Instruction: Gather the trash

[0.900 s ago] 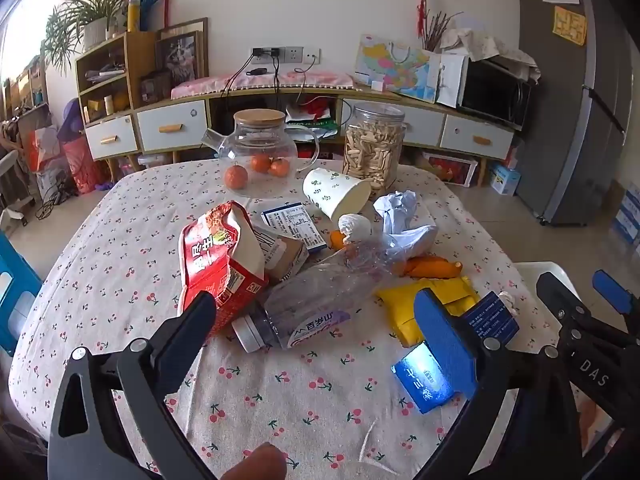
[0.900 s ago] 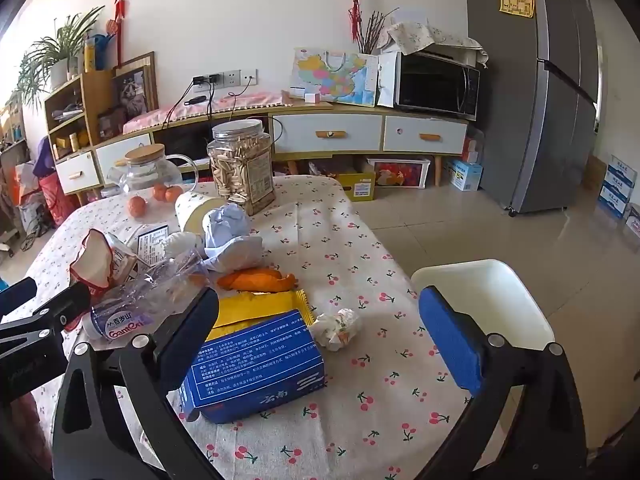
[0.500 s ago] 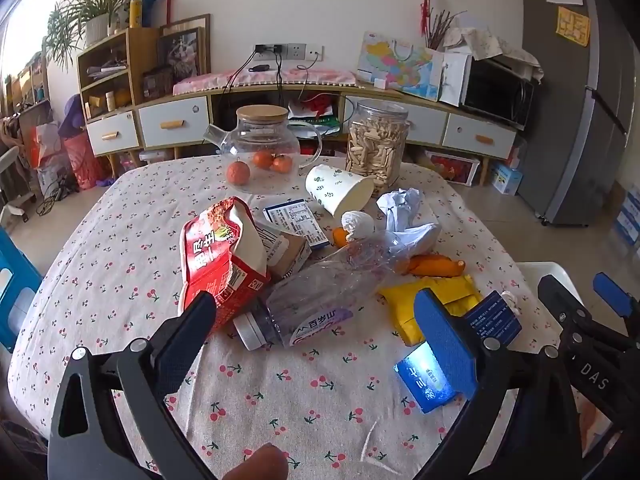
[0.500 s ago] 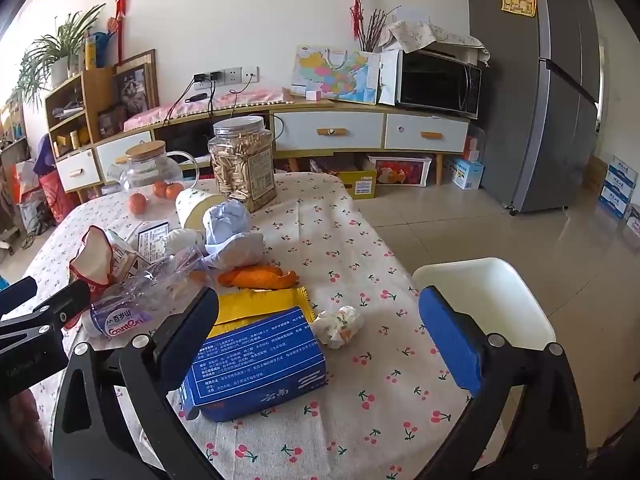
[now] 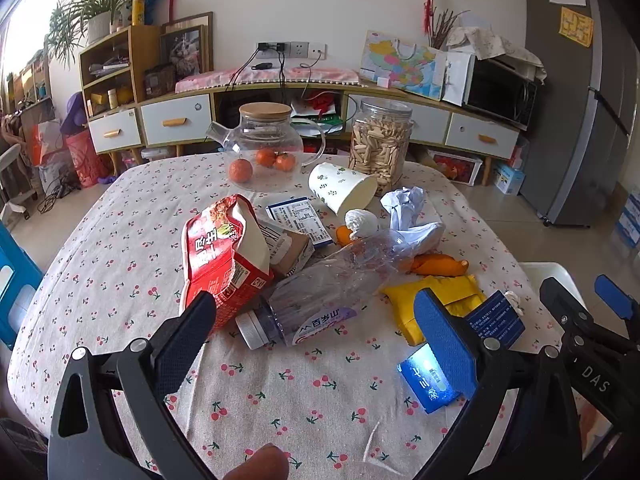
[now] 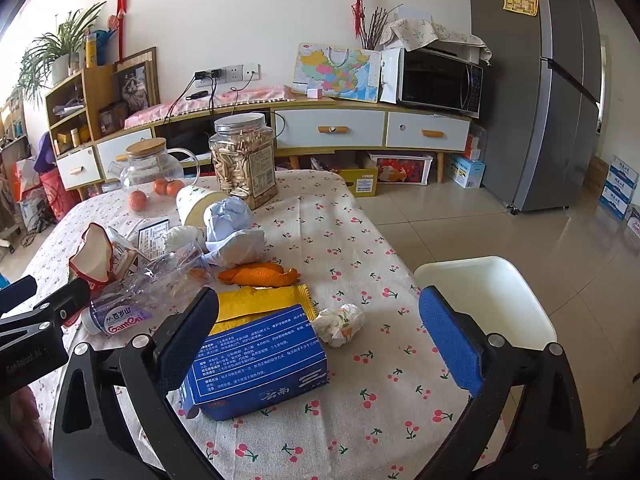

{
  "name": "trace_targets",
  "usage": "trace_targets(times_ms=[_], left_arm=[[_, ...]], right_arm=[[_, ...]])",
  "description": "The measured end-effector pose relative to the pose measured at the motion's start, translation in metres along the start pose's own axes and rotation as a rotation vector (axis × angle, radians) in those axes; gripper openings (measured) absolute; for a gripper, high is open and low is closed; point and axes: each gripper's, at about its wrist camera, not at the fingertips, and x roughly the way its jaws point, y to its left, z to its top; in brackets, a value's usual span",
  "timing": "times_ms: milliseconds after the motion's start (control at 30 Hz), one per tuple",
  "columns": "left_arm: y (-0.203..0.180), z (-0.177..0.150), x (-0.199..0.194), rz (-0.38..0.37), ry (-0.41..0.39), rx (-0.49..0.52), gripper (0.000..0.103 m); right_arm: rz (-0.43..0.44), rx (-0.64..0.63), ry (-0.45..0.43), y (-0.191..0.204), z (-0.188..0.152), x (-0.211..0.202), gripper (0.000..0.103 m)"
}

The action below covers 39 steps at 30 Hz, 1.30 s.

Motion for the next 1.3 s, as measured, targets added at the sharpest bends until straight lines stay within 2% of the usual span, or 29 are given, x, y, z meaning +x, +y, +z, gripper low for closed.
trace_targets(times_ms=[1300], left_arm=[[0.0022, -0.0059, 0.0052, 0.002, 0.011, -0.012, 0.096]], right_arm=[[0.000, -0.008, 0.011, 0.0024, -0.0046, 0.0052, 0.096]])
